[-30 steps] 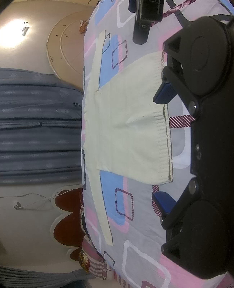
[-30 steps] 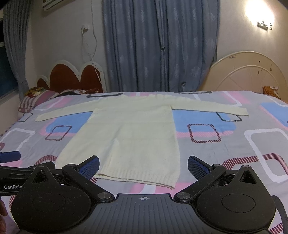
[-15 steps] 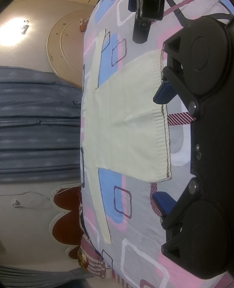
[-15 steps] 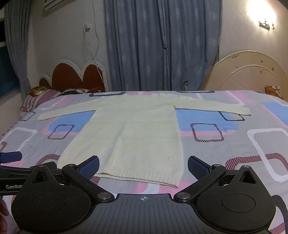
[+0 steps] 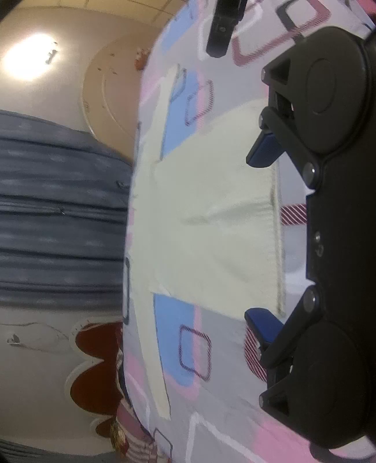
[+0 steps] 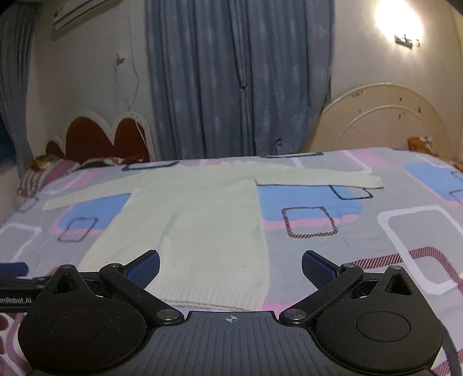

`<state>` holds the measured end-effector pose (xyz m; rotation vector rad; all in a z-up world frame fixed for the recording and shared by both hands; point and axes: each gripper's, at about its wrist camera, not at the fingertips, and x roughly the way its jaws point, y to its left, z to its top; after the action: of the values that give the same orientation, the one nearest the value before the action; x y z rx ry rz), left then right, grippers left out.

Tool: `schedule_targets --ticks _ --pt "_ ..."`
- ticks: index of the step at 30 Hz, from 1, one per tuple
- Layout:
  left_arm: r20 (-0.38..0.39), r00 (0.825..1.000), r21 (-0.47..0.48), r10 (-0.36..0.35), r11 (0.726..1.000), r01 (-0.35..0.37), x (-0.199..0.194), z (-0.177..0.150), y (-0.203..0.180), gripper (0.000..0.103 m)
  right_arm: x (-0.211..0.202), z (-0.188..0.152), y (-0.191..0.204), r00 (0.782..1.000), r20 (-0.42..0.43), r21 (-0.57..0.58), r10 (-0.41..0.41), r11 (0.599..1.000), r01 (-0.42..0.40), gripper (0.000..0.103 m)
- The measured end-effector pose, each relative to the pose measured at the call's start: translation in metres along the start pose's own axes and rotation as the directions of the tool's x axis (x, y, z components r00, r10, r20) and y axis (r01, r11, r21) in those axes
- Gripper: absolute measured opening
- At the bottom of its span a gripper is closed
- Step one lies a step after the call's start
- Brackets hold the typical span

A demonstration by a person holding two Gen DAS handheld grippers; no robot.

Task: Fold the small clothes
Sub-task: 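Grasp the sleeve cuff nearest the right tool with the right gripper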

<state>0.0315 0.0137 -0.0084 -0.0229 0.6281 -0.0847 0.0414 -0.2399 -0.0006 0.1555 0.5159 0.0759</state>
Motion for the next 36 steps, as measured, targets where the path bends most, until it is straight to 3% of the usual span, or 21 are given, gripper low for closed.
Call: schedule_targets --ticks 3,6,8,11,15,17,19,20,21,22,23,25,28,30,32,36 --pt "0.013 0.999 0.015 -0.052 0.999 0.052 0.013 0.009 -0.004 0.103 0.01 0.009 -0.016 1.0 -0.006 0.049 -0.011 0.999 0.011 0.103" --pt "0.026 0.986 0.031 -0.163 0.986 0.162 0.027 0.022 -0.006 0.1 0.02 0.021 -0.035 1.0 0.01 0.087 -0.015 0.996 0.014 0.103" --pt "0.099 0.99 0.052 -0.104 0.994 0.099 0.034 0.03 -0.01 0.101 0.028 0.03 -0.047 1.0 0.017 0.098 -0.02 0.995 0.018 0.103" --pt "0.182 0.982 0.043 -0.057 0.998 0.05 0.053 0.046 -0.011 0.103 0.045 0.05 -0.07 0.998 0.037 0.129 -0.046 0.991 0.041 0.103" --pt "0.1 0.992 0.08 -0.077 0.994 0.069 0.094 0.075 -0.013 0.103 0.072 0.075 -0.099 0.994 0.067 0.161 -0.089 0.984 0.077 0.102" --pt "0.087 0.996 0.087 -0.033 0.996 0.025 0.117 0.089 -0.01 0.103 0.09 0.087 -0.114 0.99 0.078 0.171 -0.116 0.98 0.101 0.102" --pt "0.087 0.996 0.058 -0.012 0.998 0.007 0.139 0.1 -0.001 0.102 0.111 0.098 -0.131 0.988 0.078 0.188 -0.131 0.975 0.114 0.089" --pt "0.073 0.997 0.046 -0.01 0.999 0.007 0.152 0.105 0.004 0.096 0.122 0.103 -0.14 0.987 0.073 0.197 -0.142 0.972 0.126 0.078" --pt "0.063 0.998 0.047 -0.005 0.999 0.002 0.161 0.108 0.008 0.09 0.135 0.108 -0.15 0.985 0.069 0.213 -0.159 0.967 0.141 0.076" --pt "0.064 0.998 0.058 0.008 0.998 -0.012 0.171 0.111 0.01 0.072 0.146 0.112 -0.161 0.983 0.073 0.232 -0.168 0.962 0.147 0.076" --pt "0.072 0.997 0.073 0.035 0.997 -0.04 0.184 0.116 0.012 0.061 0.157 0.117 -0.173 0.981 0.085 0.251 -0.174 0.957 0.148 0.076" --pt "0.081 0.995 0.078 0.054 0.995 -0.06 0.202 0.123 0.015 0.063 0.18 0.125 -0.193 0.973 0.101 0.267 -0.207 0.948 0.174 0.076" --pt "0.099 0.992 0.062 0.08 0.994 -0.086 0.235 0.131 0.018 0.089 0.222 0.132 -0.233 0.964 0.085 0.304 -0.253 0.928 0.217 0.057" --pt "0.11 0.991 0.064 0.076 0.994 -0.083 0.254 0.137 0.018 0.088 0.25 0.133 -0.264 0.957 0.06 0.354 -0.283 0.903 0.245 0.044" --pt "0.093 0.994 0.056 0.053 0.997 -0.059 0.272 0.141 0.018 0.076 0.275 0.131 -0.295 0.95 0.032 0.404 -0.309 0.874 0.271 0.044" --pt "0.047 0.998 0.031 0.039 0.999 -0.04 0.305 0.143 0.023 0.074 0.302 0.122 -0.334 0.943 -0.017 0.476 -0.333 0.826 0.301 0.043"
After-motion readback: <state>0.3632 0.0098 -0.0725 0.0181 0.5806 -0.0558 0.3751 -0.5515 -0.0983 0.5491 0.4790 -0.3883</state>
